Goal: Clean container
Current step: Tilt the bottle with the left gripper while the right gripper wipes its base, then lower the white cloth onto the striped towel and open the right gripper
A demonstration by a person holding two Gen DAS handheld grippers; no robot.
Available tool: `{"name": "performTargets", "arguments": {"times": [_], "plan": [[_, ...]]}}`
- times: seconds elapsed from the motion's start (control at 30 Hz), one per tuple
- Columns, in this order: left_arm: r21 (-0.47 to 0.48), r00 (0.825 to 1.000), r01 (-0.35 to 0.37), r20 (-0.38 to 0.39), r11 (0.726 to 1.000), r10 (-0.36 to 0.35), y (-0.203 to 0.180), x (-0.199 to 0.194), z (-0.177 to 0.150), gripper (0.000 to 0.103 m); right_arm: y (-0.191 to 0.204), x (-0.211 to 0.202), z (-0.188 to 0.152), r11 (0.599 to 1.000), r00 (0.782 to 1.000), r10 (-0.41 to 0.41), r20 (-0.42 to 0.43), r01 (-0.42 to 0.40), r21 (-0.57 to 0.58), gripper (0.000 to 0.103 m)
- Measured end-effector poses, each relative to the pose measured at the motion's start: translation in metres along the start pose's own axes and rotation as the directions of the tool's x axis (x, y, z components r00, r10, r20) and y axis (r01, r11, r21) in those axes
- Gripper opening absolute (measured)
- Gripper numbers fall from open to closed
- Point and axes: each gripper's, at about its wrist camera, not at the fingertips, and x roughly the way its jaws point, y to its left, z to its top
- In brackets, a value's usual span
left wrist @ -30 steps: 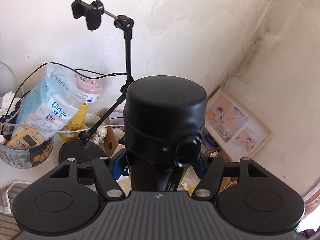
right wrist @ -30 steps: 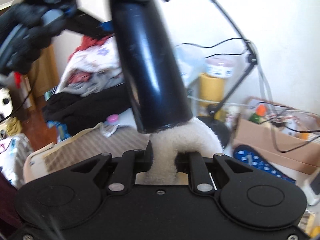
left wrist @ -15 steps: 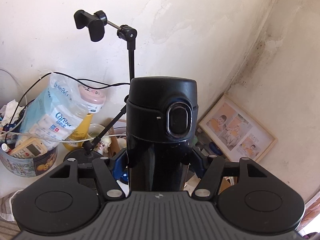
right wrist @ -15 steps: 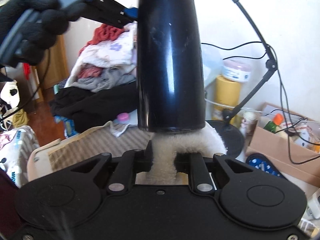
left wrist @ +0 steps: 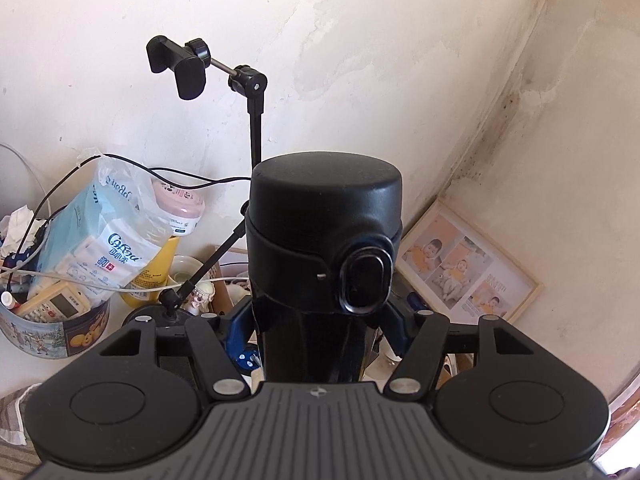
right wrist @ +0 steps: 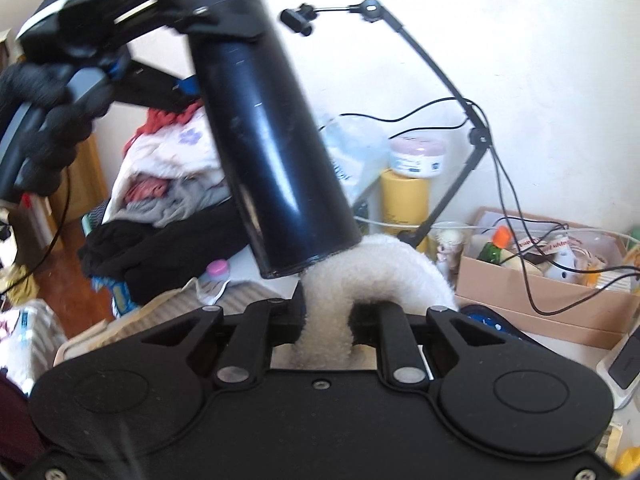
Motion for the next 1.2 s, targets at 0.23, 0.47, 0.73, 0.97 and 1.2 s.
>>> {"name": "performTargets", "arguments": {"times": [0.23,0.47,0.73,0.97,1.2], "plan": [[-0.008,0.999,0.029,0.017,1.000,-0.029,-0.004,-0.002,-0.001,0.064,0.010,0.032,-0.001,0.998,0.997,0.055,-0.050,-0.056,-0.005,0.014],[0.051,1.000,-0.009,0.008,0.999,0.009,-0.008,-0.006,-0.002,0.064,0.038,0.035,-0.004,0.990,0.990,0.118,-0.083,-0.124,-0.061,0.014],[0.007,1.000,-0.006,0.003,1.000,0.006,0.006,-0.006,-0.002,0.064,0.028,0.002,0.000,0.993,0.999,0.025,-0.048,-0.030,-0.113,0.014],[0.008,0.999,-0.049,-0.023,0.999,0.049,0.014,-0.001,-0.009,0.064,-0.004,-0.024,0.004,0.999,0.999,-0.035,0.024,0.035,0.018,0.014],[-0.003,0.989,-0.128,-0.073,0.992,0.127,0.033,0.009,-0.030,0.064,-0.048,-0.044,0.009,0.939,0.989,0.043,0.144,-0.089,0.333,0.014]]}}
